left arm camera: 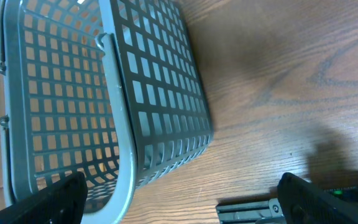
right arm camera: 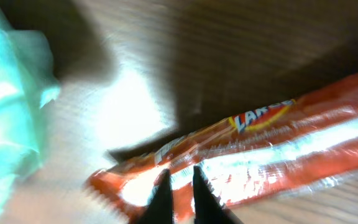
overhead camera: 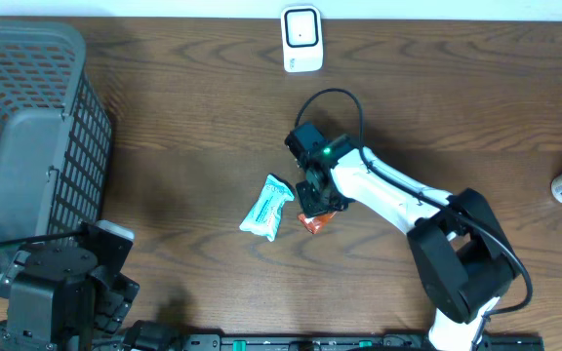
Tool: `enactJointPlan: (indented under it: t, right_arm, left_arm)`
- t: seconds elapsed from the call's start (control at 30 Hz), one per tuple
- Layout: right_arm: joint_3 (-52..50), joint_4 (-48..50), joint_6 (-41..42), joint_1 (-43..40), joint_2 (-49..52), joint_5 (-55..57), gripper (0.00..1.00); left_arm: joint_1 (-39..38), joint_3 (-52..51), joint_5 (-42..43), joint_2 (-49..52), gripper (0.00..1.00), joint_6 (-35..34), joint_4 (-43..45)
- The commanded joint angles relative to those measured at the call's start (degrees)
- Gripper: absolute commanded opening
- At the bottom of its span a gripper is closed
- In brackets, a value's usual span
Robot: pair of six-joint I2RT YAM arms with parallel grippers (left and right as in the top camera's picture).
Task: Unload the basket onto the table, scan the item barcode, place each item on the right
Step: 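Raise the TOP bar and carry it toward the white scanner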
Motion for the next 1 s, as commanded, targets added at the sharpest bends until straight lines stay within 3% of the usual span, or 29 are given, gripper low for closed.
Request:
enactJointPlan:
  t: [0.0, 0.07, 0.13, 0.17, 0.23, 0.37, 0.4, 0.5, 0.53, 0.6, 0.67, 0.73, 0.77, 0.87, 0.97]
  right_arm:
    - [6.78, -1.99, -0.9, -0.96, -6.73, -2.4, 0.63]
    - [8.33, -3.34, -0.87, -2.05, -8.9, -0.28, 0.76]
    - [8.48, -4.26, 1.16, -3.52, -10.56, 1.7, 0.97]
    - [8.48, -4.96, 3.74, -4.46, -10.86, 1.75, 0.99]
    - [8.48, -6.38, 8.63, -6.14, -11.04, -1.05, 0.99]
    - [8.37, -6.58, 9.6, -7.3, -10.67, -4.48, 0.98]
    - [8.37, -6.91, 9.29, -7.3, -10.67, -4.46, 0.8]
    - [8.37, -6.93, 8.52, -7.17, -10.64, -3.87, 0.64]
    - [8.37, -6.4, 10.14, -7.17, -10.6, -4.59, 0.65]
    - [8.37, -4.94, 11.52, -7.06, -10.6, -5.77, 0.87]
    - [8.37, -4.24, 15.72, -7.04, -10.56, -4.63, 0.99]
    - [8.37, -6.16, 27.19, -7.23, -10.23, -2.21, 0.96]
    - [8.37, -7.19, 32.09, -7.41, -9.88, -1.86, 0.89]
    - [8.37, -7.72, 40.06, -7.93, -7.98, -2.54, 0.77]
    - [8.39, -7.5, 44.74, -8.11, -5.18, -4.15, 0.76]
  left_arm:
    - [0.24, 0.35, 0.07, 0.0, 0.98, -0.55, 0.02]
    - [0.24, 0.35, 0.07, 0.0, 0.98, -0.55, 0.02]
    - [0.24, 0.35, 0.07, 0.0, 0.98, -0.55, 0.0]
    - [0.24, 0.35, 0.07, 0.0, 0.98, -0.55, 0.02]
    - [0.24, 0.35, 0.07, 0.0, 0.98, -0.57, 0.0]
    - [0.24, 0.35, 0.07, 0.0, 0.98, -0.55, 0.0]
    - [0.24, 0.35, 0.07, 0.0, 0.98, -0.57, 0.0]
    - [0.24, 0.35, 0.07, 0.0, 0.98, -0.55, 0.02]
    - [0.24, 0.35, 0.07, 0.0, 0.98, -0.55, 0.02]
    - [0.24, 0.35, 0.07, 0.0, 0.98, -0.55, 0.0]
    - [0.24, 0.35, 0.07, 0.0, 0.98, -0.55, 0.0]
    - [0.24, 0.35, 0.07, 0.0, 0.98, -0.55, 0.02]
    - [0.24, 0.35, 0.07, 0.0, 0.98, -0.57, 0.02]
    - [0.24, 0.35, 0.07, 0.0, 0.98, -0.55, 0.02]
    - [0.24, 0.35, 0.07, 0.0, 0.98, -0.55, 0.02]
